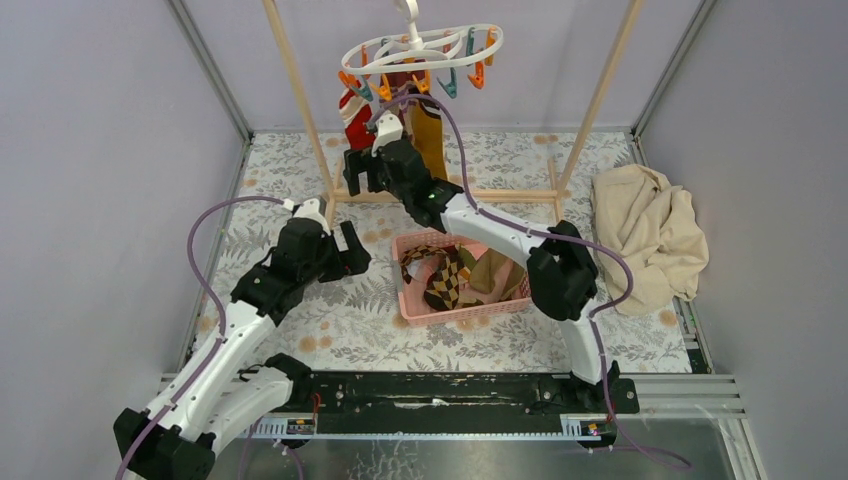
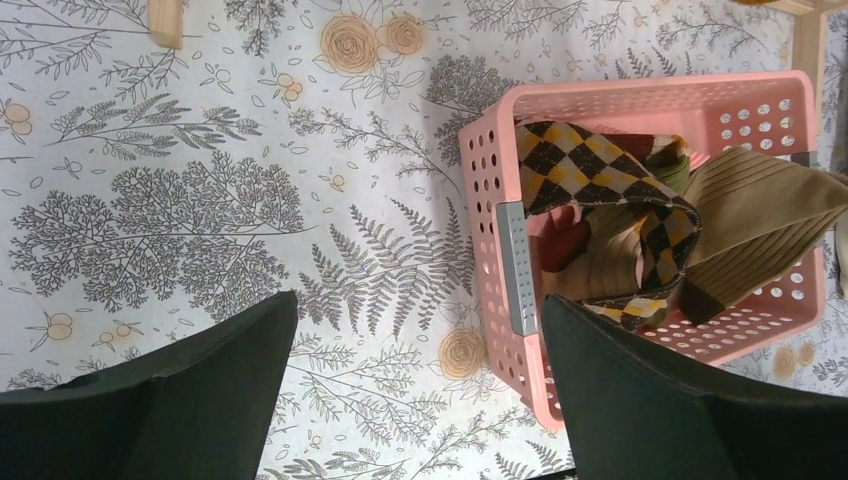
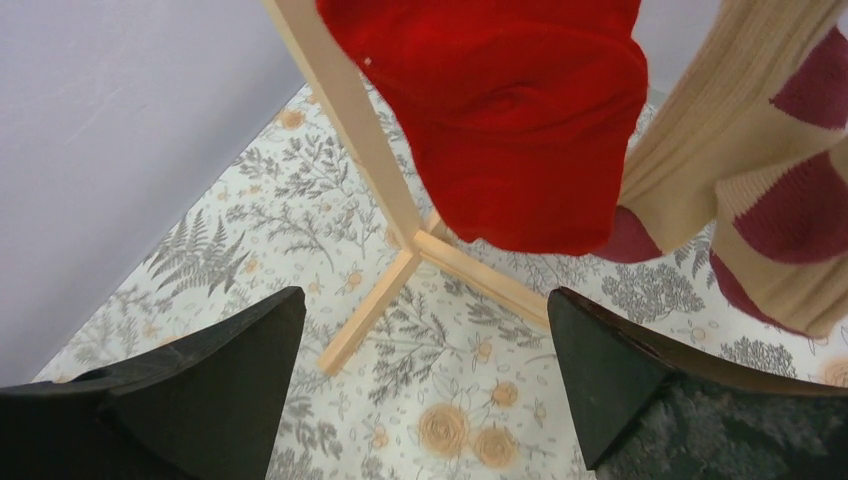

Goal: Remove the socks clipped to the hanger
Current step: Adjust the hanger on the clothesline.

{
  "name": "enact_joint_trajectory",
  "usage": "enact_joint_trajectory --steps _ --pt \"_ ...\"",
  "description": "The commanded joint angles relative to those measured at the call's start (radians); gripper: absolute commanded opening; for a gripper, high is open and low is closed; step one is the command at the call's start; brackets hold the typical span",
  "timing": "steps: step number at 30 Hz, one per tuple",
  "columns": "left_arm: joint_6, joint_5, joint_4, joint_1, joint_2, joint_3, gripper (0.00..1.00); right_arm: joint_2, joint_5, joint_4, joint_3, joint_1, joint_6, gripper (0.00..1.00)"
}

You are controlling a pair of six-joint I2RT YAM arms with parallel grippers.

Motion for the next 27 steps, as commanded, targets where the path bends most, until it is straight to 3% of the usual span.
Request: enact_joint_trajectory --steps 1,9,17,27 --pt "-0.006 -0.008 -0.017 0.010 -0.012 0.043 0.99 0.039 0.086 0.034 0.135 -0.005 -0.026 0.99" --pt "0.011 -0.004 -0.014 0.009 0.007 0.048 0.99 -0.176 0.088 0.077 -0.146 -0.006 -0.044 0.96" --pt "0.034 -0.011 -0.016 0.009 0.032 0.069 0.99 -0.516 -0.157 0.173 -0.503 -0.002 -0.035 0.95" --pt "0.042 -0.003 -0.020 0.009 0.050 0.102 0.99 -0.800 0.067 0.117 -0.635 -0.003 -0.067 0.96"
